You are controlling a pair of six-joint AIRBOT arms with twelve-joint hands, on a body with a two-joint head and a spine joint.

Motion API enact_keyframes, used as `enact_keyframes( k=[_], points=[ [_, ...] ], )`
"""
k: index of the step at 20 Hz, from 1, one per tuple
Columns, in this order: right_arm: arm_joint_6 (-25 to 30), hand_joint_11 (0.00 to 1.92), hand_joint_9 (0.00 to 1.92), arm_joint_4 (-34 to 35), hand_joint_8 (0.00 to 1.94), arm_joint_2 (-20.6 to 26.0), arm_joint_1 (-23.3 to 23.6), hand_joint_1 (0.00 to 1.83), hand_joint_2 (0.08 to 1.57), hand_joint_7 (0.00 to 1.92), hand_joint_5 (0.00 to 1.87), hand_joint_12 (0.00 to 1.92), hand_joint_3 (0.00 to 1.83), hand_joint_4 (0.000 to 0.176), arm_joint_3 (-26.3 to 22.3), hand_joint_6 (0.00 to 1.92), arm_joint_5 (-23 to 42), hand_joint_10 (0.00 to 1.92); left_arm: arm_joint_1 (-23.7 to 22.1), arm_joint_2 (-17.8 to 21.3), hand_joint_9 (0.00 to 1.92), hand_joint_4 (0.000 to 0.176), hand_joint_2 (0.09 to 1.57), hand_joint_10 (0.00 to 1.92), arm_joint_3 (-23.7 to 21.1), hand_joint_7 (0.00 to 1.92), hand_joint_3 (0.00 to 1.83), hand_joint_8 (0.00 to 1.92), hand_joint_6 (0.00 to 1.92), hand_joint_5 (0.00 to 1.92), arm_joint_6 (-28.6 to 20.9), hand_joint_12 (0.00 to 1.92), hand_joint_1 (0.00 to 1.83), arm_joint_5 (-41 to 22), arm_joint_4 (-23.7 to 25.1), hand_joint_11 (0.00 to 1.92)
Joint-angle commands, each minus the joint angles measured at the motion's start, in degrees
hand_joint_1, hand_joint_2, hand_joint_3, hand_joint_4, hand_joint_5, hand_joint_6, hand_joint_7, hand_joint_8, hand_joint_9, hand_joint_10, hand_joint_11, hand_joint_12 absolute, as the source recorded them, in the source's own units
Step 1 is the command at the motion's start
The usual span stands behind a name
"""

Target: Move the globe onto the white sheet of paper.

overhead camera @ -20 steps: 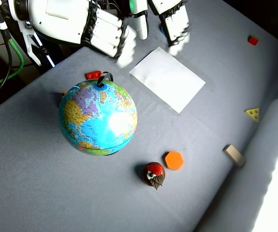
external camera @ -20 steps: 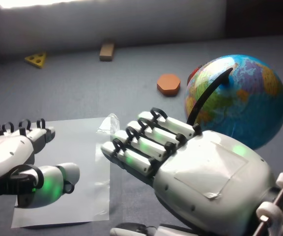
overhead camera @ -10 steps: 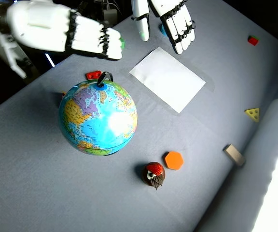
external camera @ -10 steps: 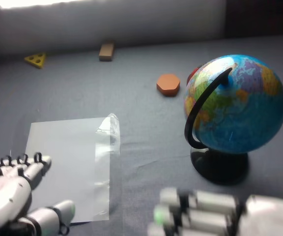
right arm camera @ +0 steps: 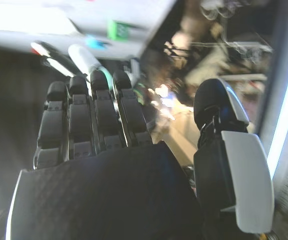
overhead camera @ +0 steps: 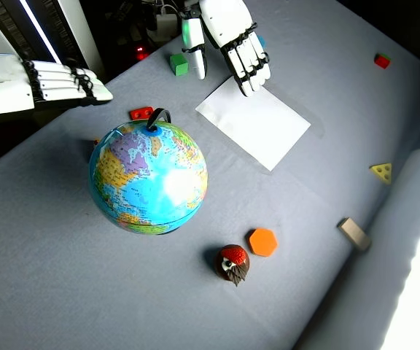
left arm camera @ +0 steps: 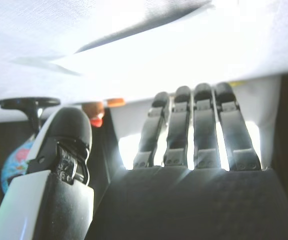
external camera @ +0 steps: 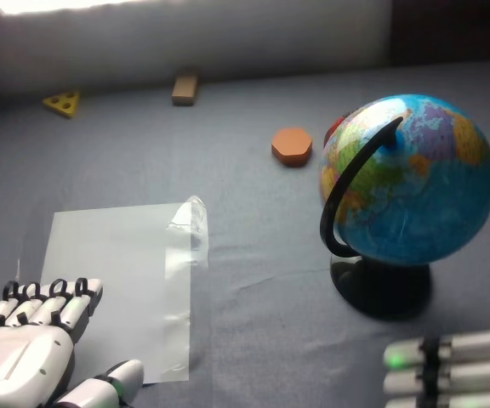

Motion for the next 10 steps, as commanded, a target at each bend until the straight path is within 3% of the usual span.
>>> enact_keyframes(
  k=[1,5,10],
  points=[
    [1.27,0.0,0.07,1.94,0.0,-0.43,1.02,0.0,1.2,0.12,0.13,0.0,0.0,0.0,0.66,0.01,4.88,0.0,-0.01,-0.38,0.06,0.005,1.29,0.0,0.48,0.05,0.0,0.0,0.0,0.02,-0.3,0.06,0.0,-4.44,3.87,0.0],
    [5.08,0.0,0.08,5.44,0.0,-2.34,2.84,0.0,1.2,0.12,0.14,0.0,0.0,0.0,4.6,0.01,-1.03,0.0,0.31,-0.91,0.06,0.005,1.29,0.0,2.44,0.04,0.0,0.0,0.0,0.0,-0.95,0.06,0.0,-3.3,4.84,0.0],
    [0.2,0.0,0.07,13.5,0.0,-2.44,3.55,0.0,1.2,0.12,0.13,0.0,0.0,0.0,5.53,0.0,-5.23,0.0,1.69,-1.03,0.06,0.005,1.29,0.0,3.6,0.05,0.0,0.0,0.0,0.01,-2.43,0.11,0.0,-3.12,5.51,0.0]
  ],
)
